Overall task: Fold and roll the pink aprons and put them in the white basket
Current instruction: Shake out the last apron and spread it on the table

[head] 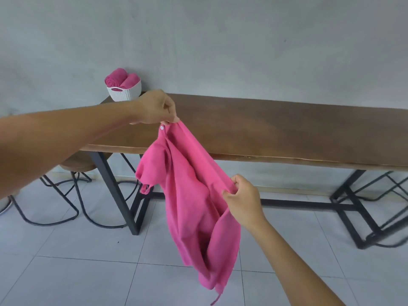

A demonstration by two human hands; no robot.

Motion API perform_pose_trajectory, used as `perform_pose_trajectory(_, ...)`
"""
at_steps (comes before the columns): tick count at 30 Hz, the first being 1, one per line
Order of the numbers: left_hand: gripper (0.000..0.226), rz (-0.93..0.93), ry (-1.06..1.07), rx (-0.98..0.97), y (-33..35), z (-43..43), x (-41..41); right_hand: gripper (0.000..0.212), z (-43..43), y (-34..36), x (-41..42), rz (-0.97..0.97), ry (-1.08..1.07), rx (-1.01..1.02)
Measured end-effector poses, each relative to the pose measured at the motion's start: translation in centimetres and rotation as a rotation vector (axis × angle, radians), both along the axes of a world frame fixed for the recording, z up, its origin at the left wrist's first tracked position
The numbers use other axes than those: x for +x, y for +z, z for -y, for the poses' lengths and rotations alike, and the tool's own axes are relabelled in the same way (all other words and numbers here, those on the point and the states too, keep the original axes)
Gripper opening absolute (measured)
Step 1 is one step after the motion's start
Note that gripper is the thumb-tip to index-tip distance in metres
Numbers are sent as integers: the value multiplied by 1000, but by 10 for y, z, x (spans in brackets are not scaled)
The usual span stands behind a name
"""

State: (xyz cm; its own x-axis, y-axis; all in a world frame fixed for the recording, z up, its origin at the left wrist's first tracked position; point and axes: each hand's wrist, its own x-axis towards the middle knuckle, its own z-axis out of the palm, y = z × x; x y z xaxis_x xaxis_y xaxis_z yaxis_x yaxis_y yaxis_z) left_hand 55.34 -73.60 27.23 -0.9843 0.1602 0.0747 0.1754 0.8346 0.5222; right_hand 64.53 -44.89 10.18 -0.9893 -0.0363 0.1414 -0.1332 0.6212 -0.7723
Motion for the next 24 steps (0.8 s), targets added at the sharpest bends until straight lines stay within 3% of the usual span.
perform_pose_trajectory(4,18,-120,134,21,-7,-3,-26,16,-36,-9,-4,43,-8,-33)
perform_pose_trajectory(9,19,-180,325,4,-23,-9,-56,33,-100,-23,-7,133,-11,-151)
perform_pose_trajectory(19,17,-71,558,97,-70,-23,-91,36,-245,-32,-27,272,2,-183)
perform_pose_trajectory(24,14,-15,637,106,-96,-52,-91,49,-306,-22,-48,306,-27,-173)
